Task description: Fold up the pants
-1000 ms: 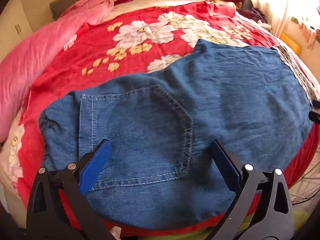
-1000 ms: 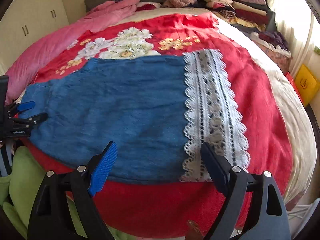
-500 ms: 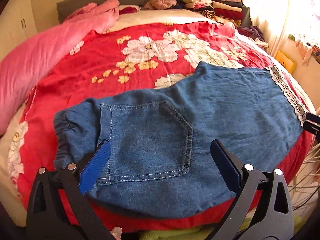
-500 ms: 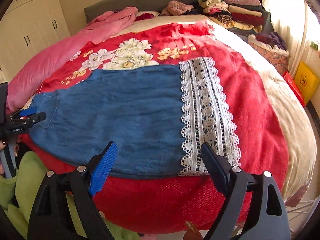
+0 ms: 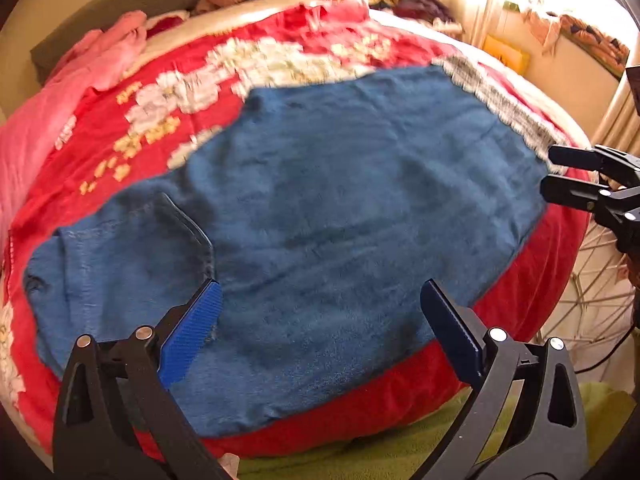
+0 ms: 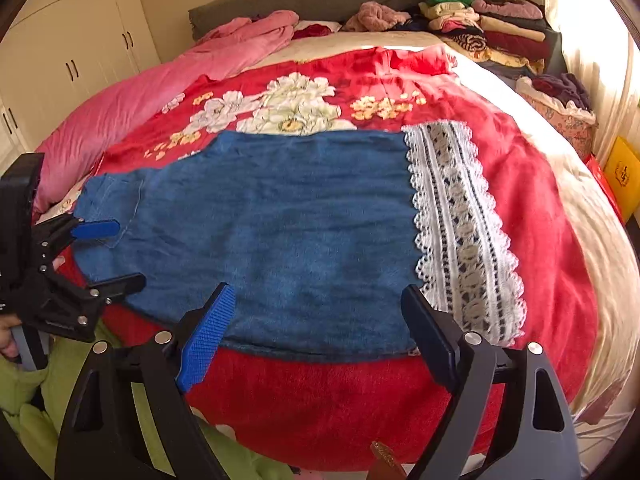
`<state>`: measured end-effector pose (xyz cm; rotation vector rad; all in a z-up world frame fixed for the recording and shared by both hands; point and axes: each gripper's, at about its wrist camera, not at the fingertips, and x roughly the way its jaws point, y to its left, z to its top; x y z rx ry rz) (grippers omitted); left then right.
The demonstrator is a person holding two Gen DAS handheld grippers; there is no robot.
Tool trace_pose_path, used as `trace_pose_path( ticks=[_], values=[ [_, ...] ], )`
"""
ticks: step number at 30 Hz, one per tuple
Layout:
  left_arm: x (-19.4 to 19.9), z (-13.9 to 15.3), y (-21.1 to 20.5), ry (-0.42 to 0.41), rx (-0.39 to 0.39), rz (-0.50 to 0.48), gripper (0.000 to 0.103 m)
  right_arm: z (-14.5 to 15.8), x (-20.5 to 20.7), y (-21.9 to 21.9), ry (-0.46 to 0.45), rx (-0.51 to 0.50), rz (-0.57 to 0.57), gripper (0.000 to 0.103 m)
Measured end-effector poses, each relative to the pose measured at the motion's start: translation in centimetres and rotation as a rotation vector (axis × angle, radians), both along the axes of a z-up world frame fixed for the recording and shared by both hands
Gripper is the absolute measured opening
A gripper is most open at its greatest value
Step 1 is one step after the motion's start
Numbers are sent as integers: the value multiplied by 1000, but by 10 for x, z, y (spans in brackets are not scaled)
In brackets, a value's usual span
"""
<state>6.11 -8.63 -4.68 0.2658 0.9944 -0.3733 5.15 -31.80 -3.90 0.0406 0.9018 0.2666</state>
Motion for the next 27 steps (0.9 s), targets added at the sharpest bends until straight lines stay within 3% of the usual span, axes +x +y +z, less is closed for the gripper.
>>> trace_pose_path(
  ticks=[3, 5, 9, 15, 18, 27],
  values=[
    [10, -20, 3, 86, -11, 17, 93, -18, 5, -9, 58, 24, -16, 84],
    [11, -17, 5, 86, -32, 23, 93, -22, 4, -16, 54, 71, -13, 85],
    [6, -2, 8, 47, -63, 37, 93, -1, -7, -22, -24, 100, -6, 84],
    [12, 40, 2, -37, -108, 46, 93, 35, -23, -46, -142, 55, -83, 84],
    [19, 60, -6, -66, -116, 34, 93, 48, -30, -62, -195, 53, -132, 98],
    [39, 99, -45, -131, -131, -35, 93, 70, -40, -96, -268, 59, -205, 98]
  ],
)
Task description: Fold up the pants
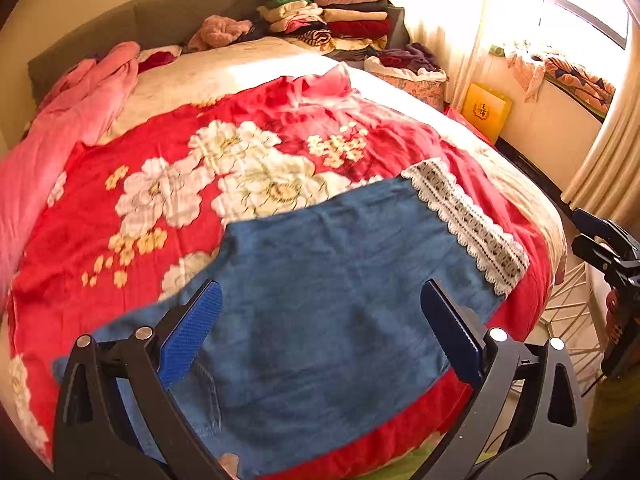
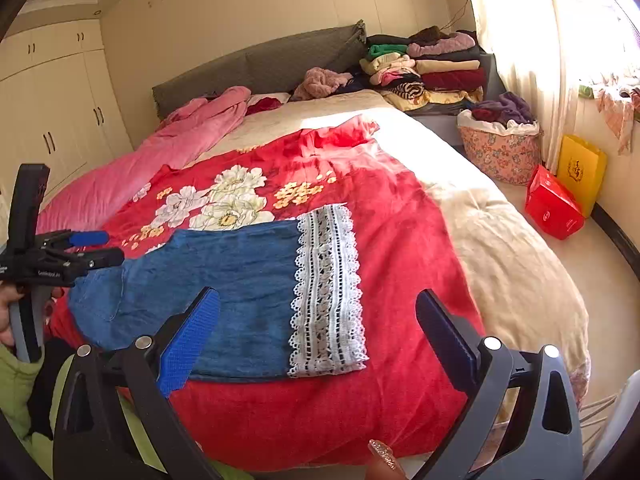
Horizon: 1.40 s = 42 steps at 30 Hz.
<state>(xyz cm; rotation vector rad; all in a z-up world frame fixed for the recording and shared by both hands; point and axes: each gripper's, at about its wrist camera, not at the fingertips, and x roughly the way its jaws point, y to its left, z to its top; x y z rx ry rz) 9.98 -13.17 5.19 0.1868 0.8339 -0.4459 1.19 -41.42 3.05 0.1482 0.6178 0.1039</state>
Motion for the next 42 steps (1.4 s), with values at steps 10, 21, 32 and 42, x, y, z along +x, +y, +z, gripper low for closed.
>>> trace_pose_path(
  ticks=[10, 21, 32, 42],
  values=[
    [23, 19, -50, -11, 20, -94, 93, 3, -4, -12, -15, 22, -24, 98],
    [67, 7, -100, -3, 49, -179, 93, -21, 15, -3, 64, 10, 1, 98],
    [86, -35, -108, 38, 81, -206, 93, -48, 30, 11, 146, 8, 27, 98],
    [99, -63, -115, 58, 91, -257, 93, -64, 49, 20, 183, 36, 49, 98]
  ],
)
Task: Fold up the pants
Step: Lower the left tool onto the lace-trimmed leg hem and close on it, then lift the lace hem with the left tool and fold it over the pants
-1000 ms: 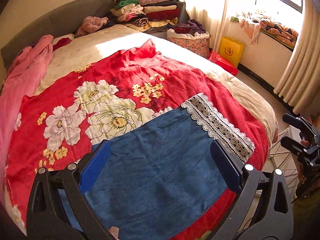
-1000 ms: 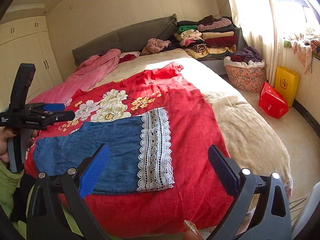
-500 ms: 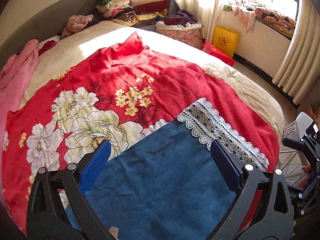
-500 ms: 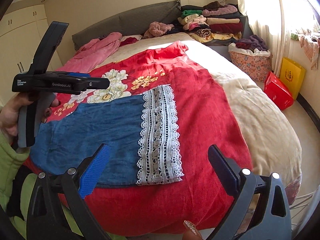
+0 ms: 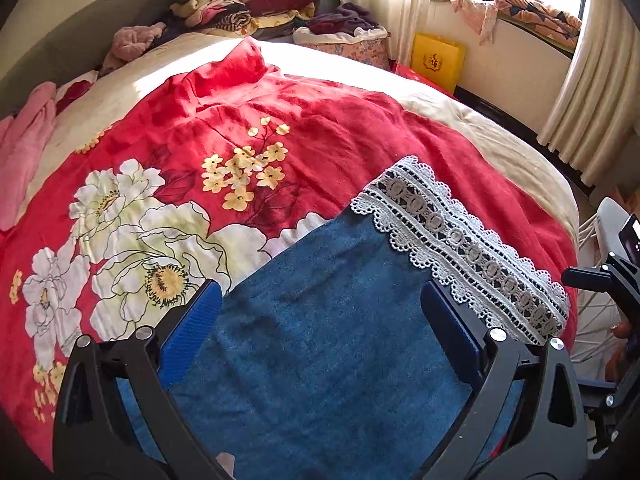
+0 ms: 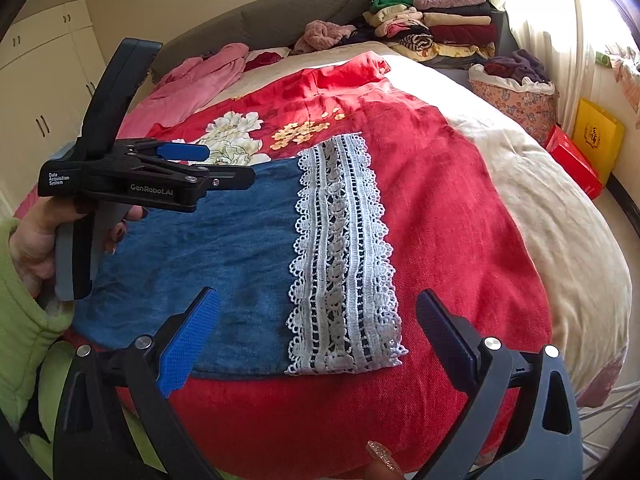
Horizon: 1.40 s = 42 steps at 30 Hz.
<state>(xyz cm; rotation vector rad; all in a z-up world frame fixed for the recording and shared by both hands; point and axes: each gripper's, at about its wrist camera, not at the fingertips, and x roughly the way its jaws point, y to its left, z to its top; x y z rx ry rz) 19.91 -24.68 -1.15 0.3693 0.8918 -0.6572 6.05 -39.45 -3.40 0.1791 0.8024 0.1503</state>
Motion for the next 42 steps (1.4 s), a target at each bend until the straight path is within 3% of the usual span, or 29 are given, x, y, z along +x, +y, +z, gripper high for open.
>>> trace_pose_path(
  ticks=[13, 16, 17, 19, 22, 27, 29, 31, 32, 34, 36, 39, 42],
  values=[
    [38, -17, -6, 83, -74, 25, 93, -15, 8, -14, 2, 83, -52, 98],
    [36, -19, -15, 102, -100, 2, 85, -17, 7, -13, -6, 84, -40, 97],
    [35, -20, -18, 98, -94, -6, 84, -18, 6, -13, -7, 89, -34, 94],
    [33, -24, -25, 88, -76, -27, 75, -22, 8, -12, 8, 71, -28, 75],
    [32, -36, -29, 128, -66, -29, 76, -20, 7, -11, 8, 77, 0, 64],
    [31, -43, -33, 126, -56, -25, 77, -25, 16, -13, 36, 98, 12, 66],
    [32, -42, -33, 139, -50, -16, 73, -29, 20, -11, 45, 100, 11, 66],
    [30, -40, -32, 134, -56, -20, 54, -28, 22, -7, 40, 89, 29, 57],
    [28, -39, -33, 128, -52, -24, 48, -26, 22, -7, 36, 98, 40, 50],
    [24, -37, -35, 104, -30, -32, 27, -24, 22, -8, 37, 96, 50, 33],
    [21, -36, -35, 102, -24, -40, 16, -22, 22, -9, 35, 93, 50, 27],
    [16, -33, -35, 92, -18, -41, 7, -19, 20, -9, 27, 115, 51, 23],
    [13, -27, -30, 84, -42, -43, 5, -7, 16, -1, -12, 116, 85, 22]
  ],
)
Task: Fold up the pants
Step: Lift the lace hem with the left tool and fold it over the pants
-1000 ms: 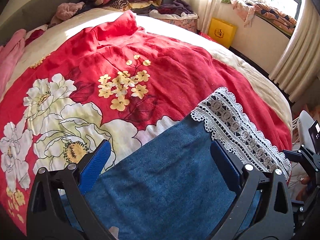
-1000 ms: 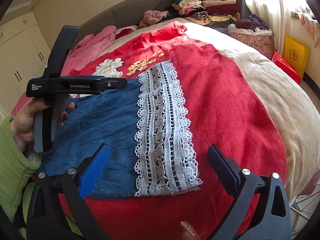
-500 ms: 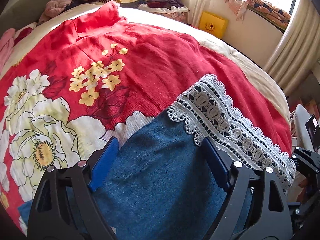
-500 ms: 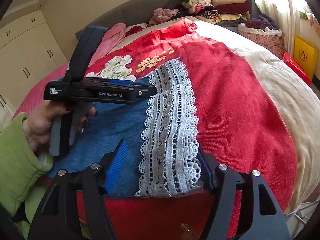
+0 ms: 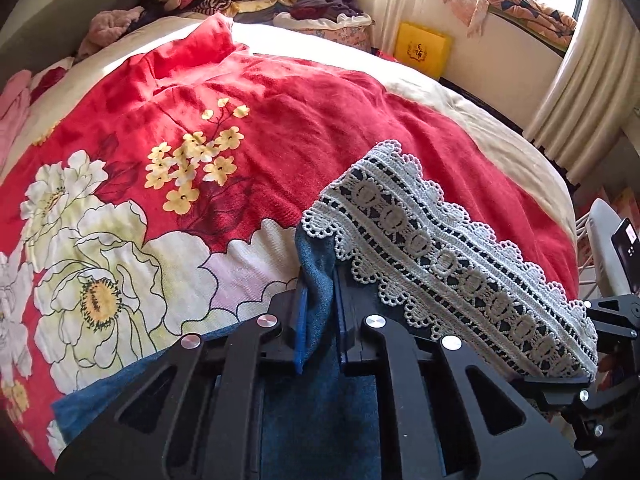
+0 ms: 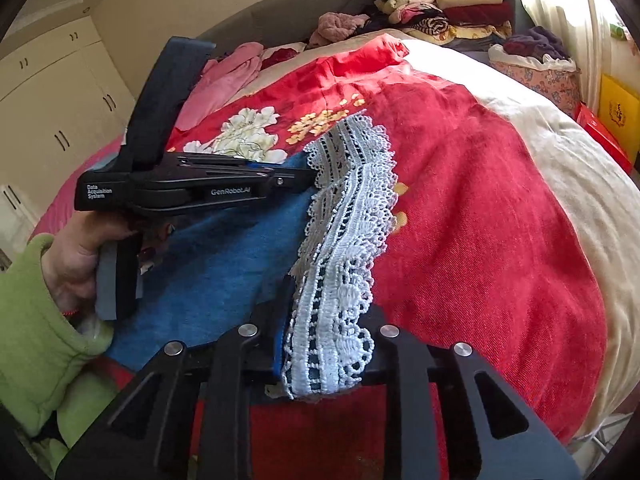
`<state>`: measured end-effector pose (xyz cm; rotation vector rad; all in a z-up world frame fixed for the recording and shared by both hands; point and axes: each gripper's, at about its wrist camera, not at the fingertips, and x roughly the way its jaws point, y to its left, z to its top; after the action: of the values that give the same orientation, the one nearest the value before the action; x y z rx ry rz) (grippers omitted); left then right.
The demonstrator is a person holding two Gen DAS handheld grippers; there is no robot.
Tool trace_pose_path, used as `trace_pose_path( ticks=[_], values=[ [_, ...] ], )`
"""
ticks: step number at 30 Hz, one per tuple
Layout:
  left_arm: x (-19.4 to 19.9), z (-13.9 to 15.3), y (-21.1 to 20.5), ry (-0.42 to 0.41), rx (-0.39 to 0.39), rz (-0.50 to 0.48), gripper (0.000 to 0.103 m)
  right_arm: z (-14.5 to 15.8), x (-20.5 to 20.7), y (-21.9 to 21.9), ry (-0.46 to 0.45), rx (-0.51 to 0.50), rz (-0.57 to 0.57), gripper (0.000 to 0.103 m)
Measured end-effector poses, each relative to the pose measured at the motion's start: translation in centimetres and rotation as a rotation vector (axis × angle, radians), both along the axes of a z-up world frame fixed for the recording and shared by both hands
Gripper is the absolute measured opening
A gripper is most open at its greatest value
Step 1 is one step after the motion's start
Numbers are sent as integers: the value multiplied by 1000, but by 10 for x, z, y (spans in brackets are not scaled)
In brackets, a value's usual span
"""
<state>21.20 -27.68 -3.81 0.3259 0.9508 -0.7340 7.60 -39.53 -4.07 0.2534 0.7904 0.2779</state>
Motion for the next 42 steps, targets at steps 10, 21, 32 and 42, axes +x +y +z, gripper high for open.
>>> trace_pose_path(
  ticks=[10, 21, 32, 42],
  values=[
    [-4, 32, 43, 9, -156, 56, 4, 48, -9, 44, -103, -14, 91, 22],
    [-4, 33, 137, 123, -262, 225, 4, 61, -1, 132, -98, -84, 230, 22],
    [-8, 39, 251, 99, -394, 441, 18, 34, -1, 208, -75, -269, 347, 24],
    [-16, 30, 289, 180, -572, 485, 33, 25, -4, 245, -43, -293, 443, 30]
  ],
)
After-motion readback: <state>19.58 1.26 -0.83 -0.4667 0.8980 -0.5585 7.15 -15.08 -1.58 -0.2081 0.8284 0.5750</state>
